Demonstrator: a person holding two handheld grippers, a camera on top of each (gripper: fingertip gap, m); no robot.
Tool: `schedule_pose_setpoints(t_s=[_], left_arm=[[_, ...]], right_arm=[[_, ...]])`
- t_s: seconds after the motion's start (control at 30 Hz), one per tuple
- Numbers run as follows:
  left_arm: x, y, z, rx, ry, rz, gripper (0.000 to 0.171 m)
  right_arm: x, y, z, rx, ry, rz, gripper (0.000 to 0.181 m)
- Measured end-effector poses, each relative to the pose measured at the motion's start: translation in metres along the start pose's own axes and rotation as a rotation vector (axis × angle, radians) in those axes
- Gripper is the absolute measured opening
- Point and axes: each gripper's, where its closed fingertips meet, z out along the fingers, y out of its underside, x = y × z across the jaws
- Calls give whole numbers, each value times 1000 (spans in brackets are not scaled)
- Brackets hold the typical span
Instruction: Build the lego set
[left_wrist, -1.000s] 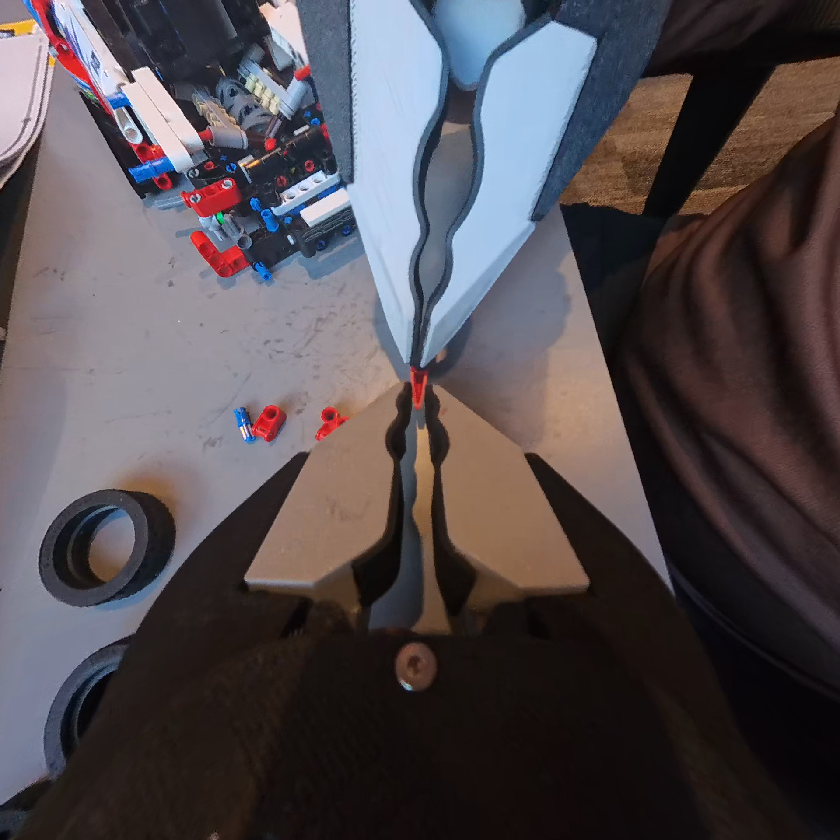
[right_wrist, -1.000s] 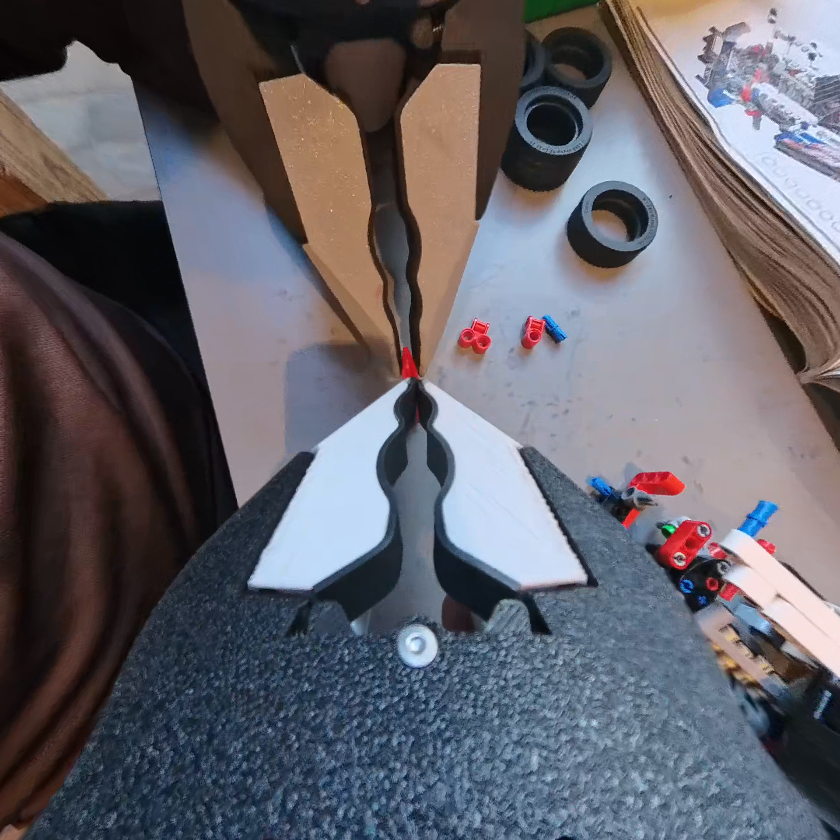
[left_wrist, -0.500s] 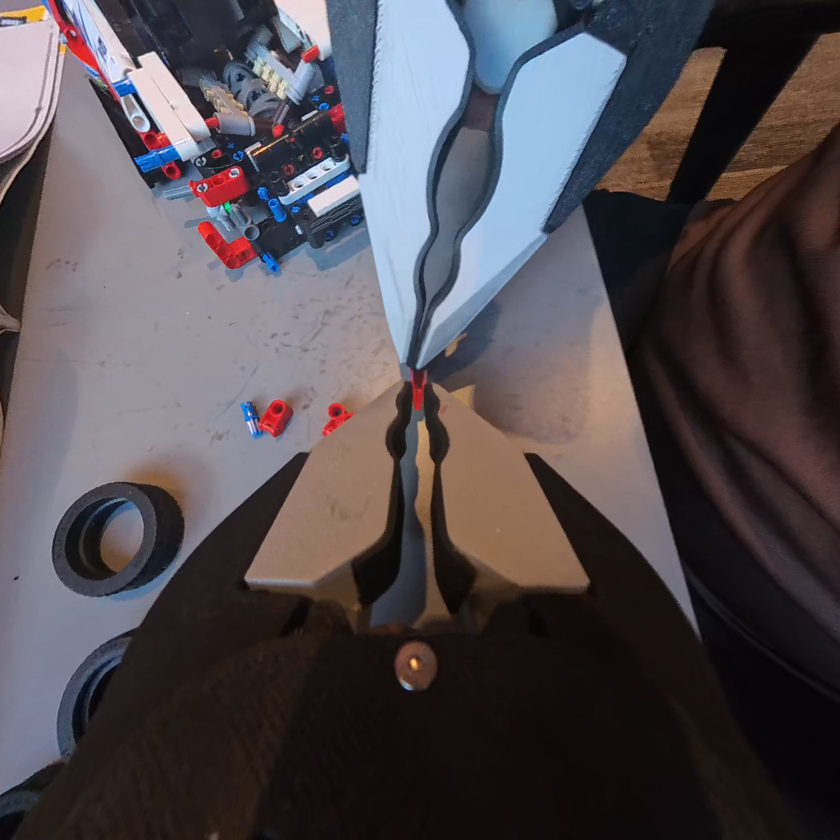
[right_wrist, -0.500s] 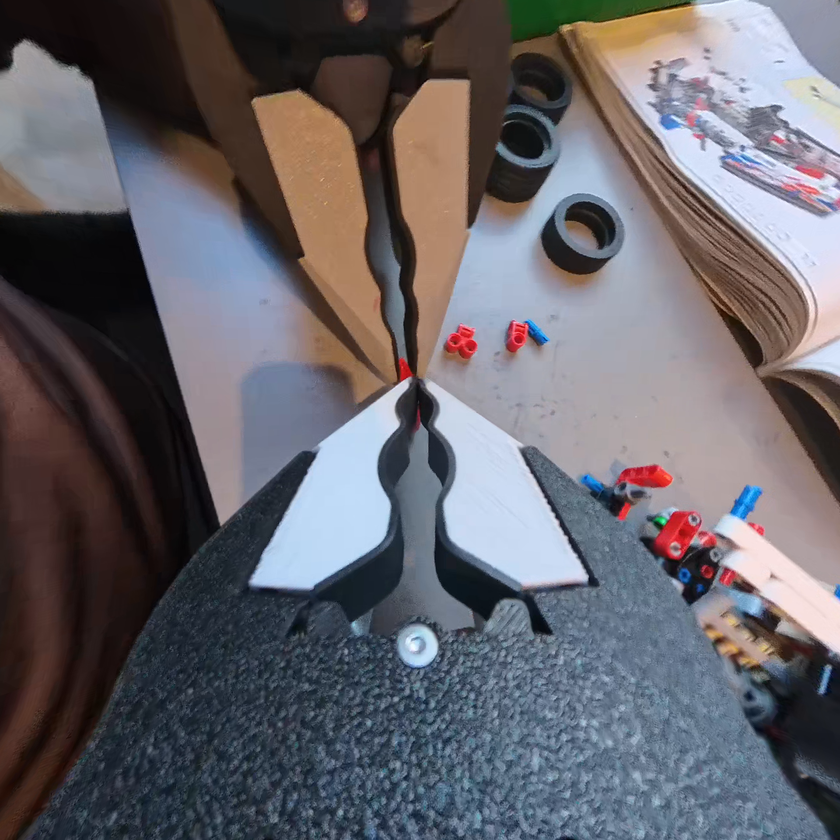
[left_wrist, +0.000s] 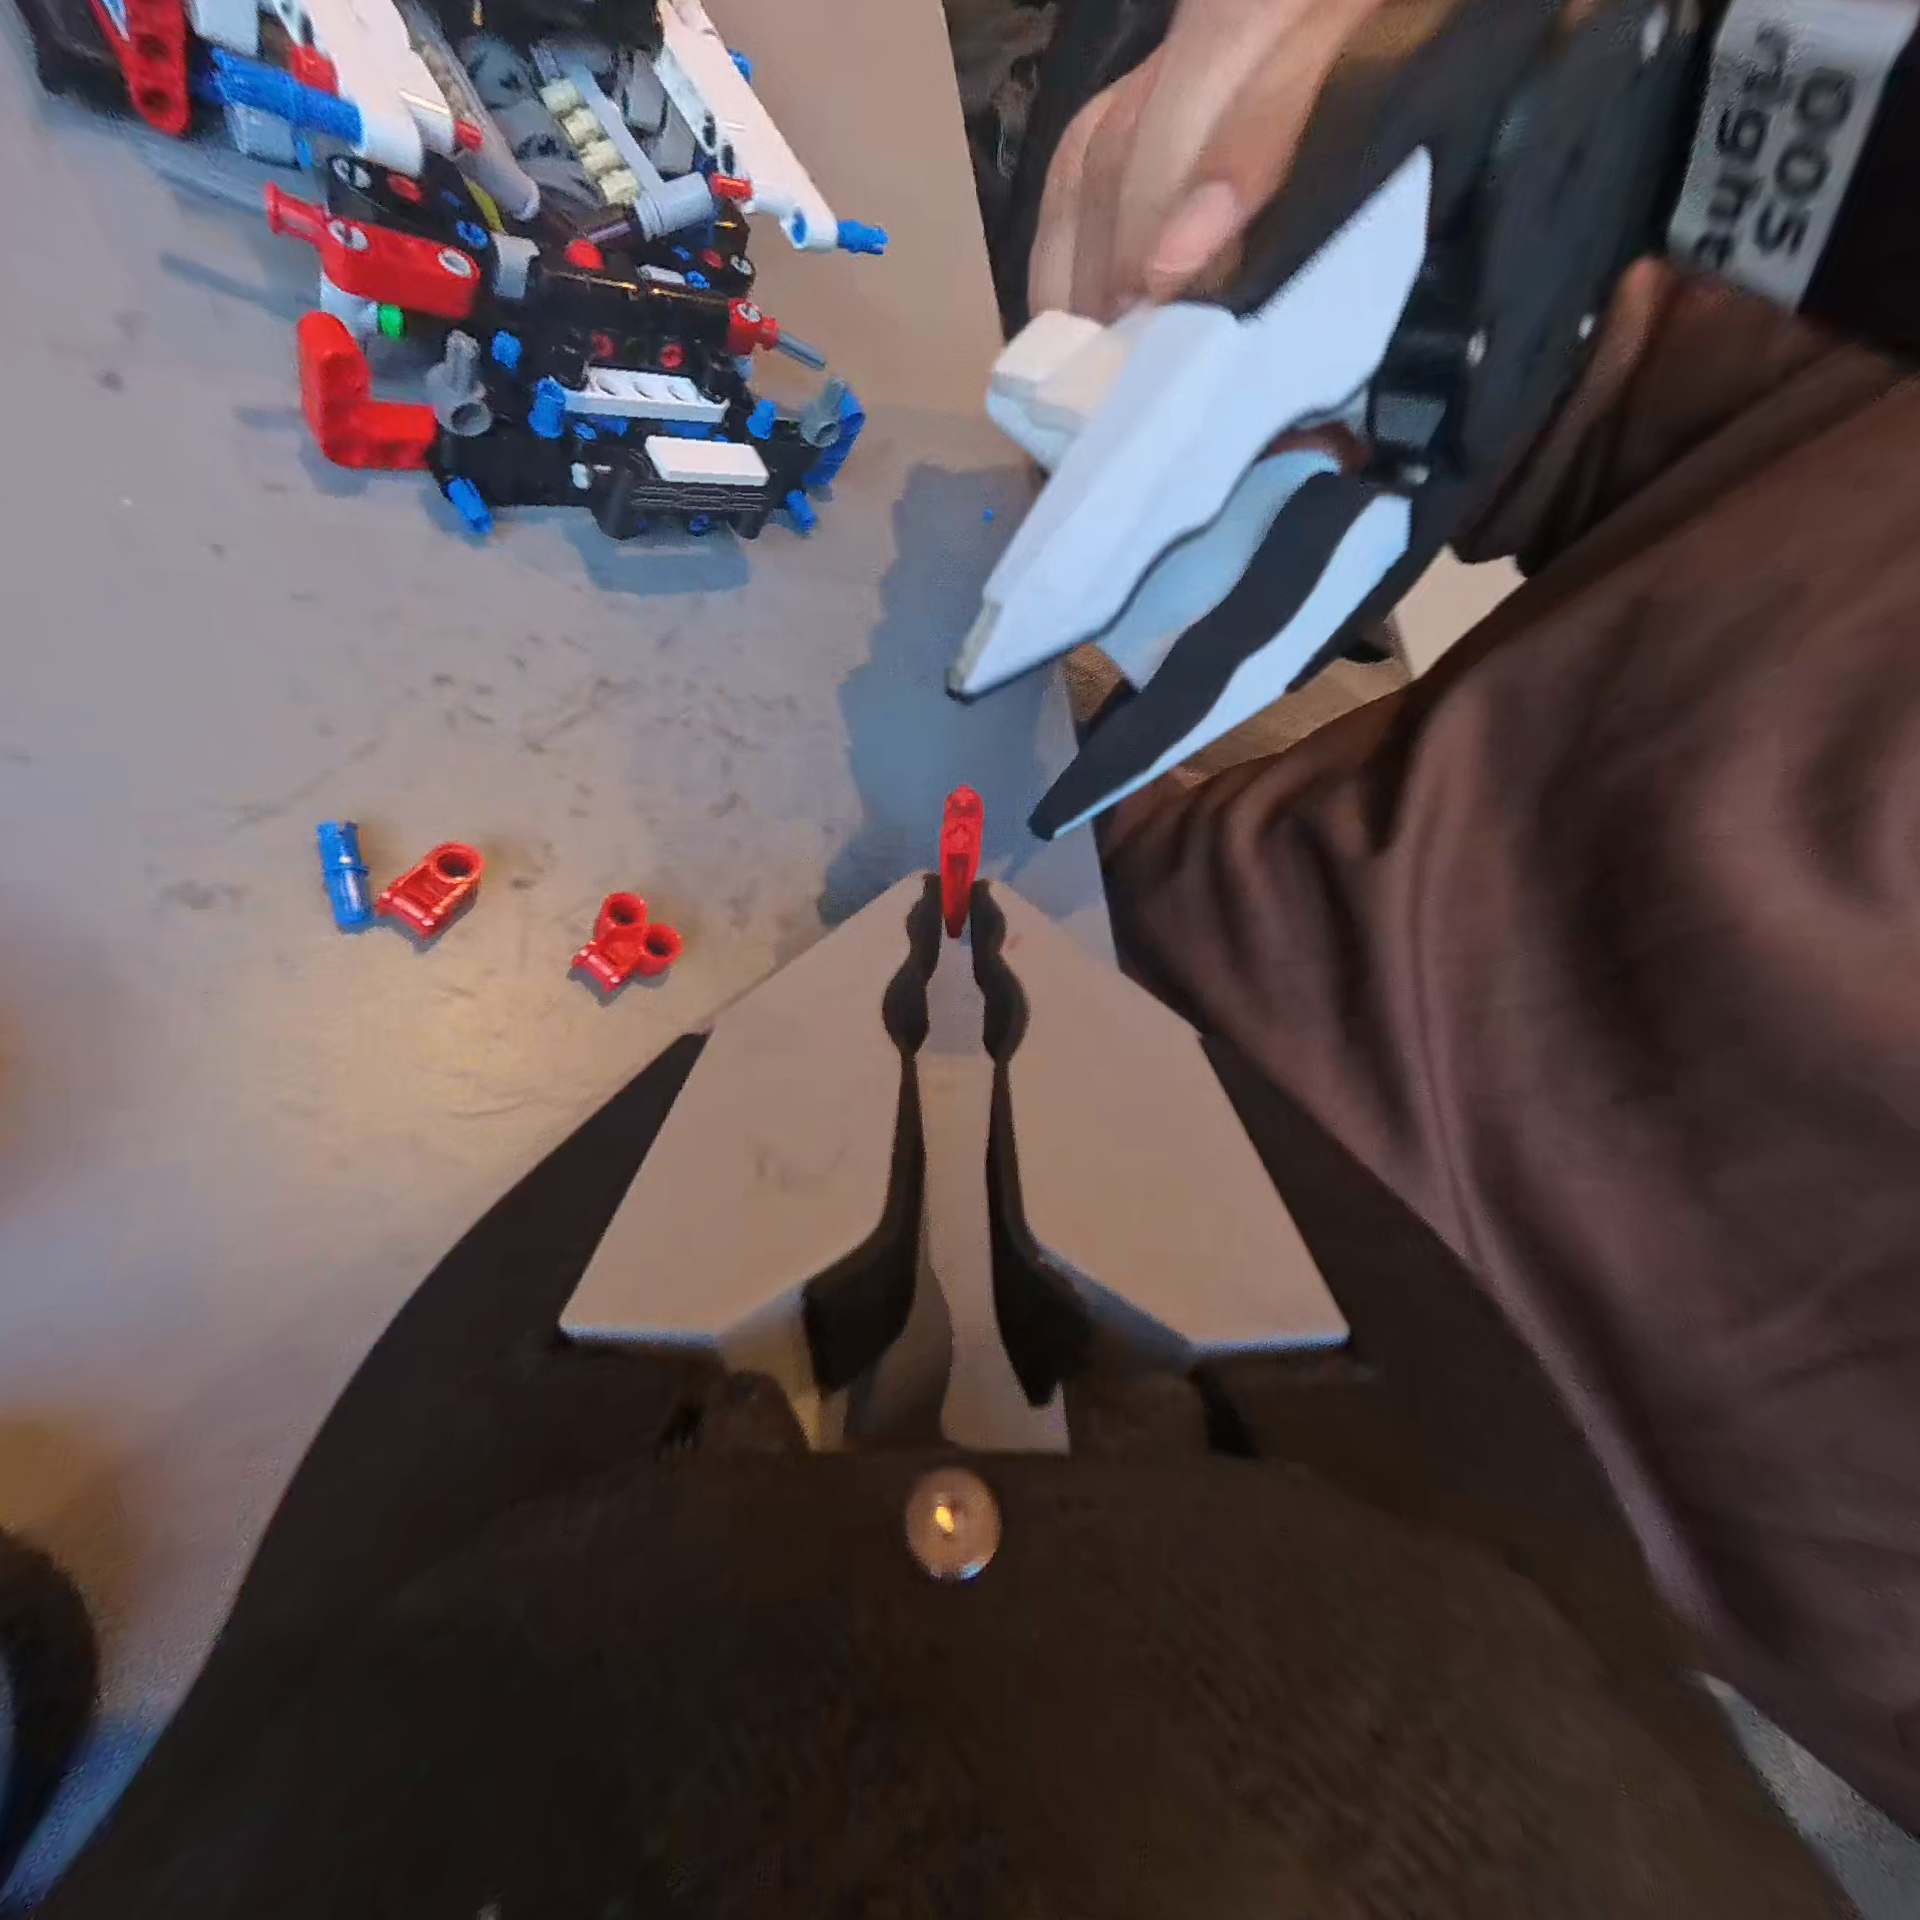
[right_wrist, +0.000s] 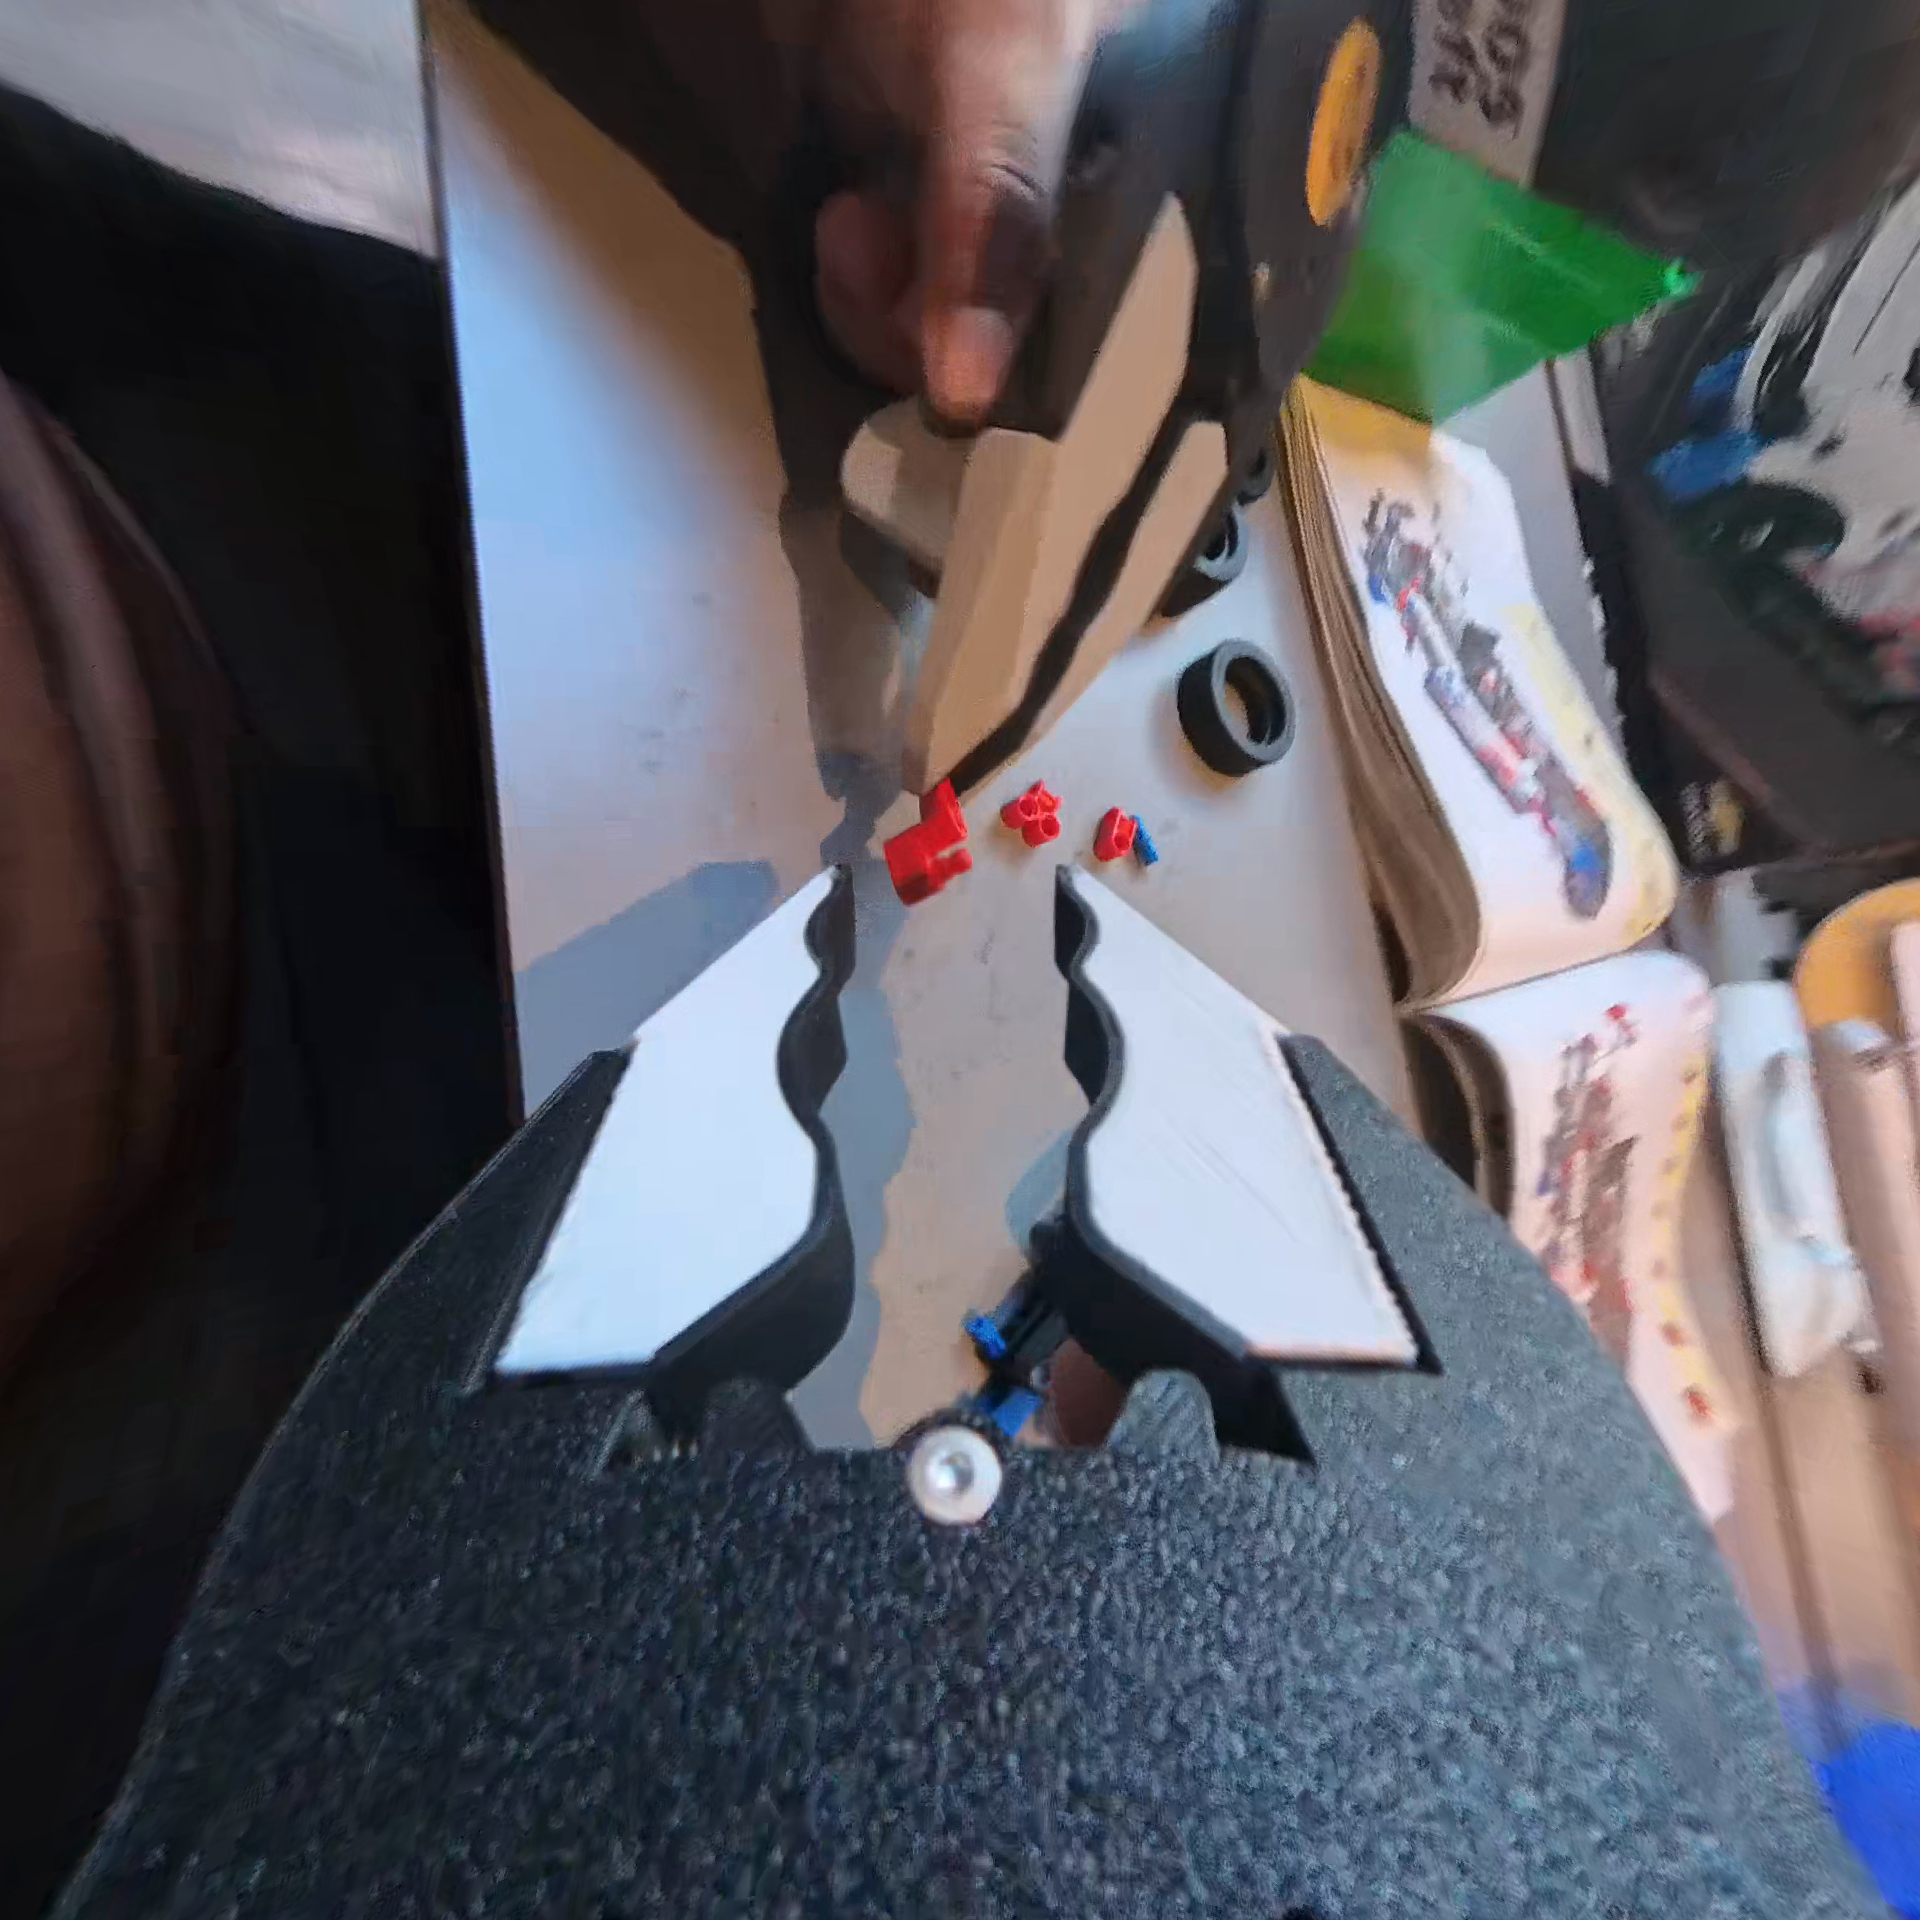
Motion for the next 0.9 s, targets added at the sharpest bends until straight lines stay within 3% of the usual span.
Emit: schedule_pose_setpoints(t_s=[0.17,0.3,0.4,0.73,0.8,0.9], left_arm=[[10,0,5,10,69,-96,2],[20,2,8,-9,110,-144,2],[23,5,10,-29,105,-162,2],[9,-2,4,21,-109,-27,2],[1,-3,2,24,-199,48,2],[-15,2,-2,-10,-362,198,2]], right_arm=[[-12,2,11,-67,32,-206,38],[-17,-2,11,-46,45,-283,17],[-22,-3,10,-39,42,-301,17],[-11,2,18,7,123,-108,18],[-13,5,16,11,78,-34,29],[-12,-1,-5,141,-28,181,24]])
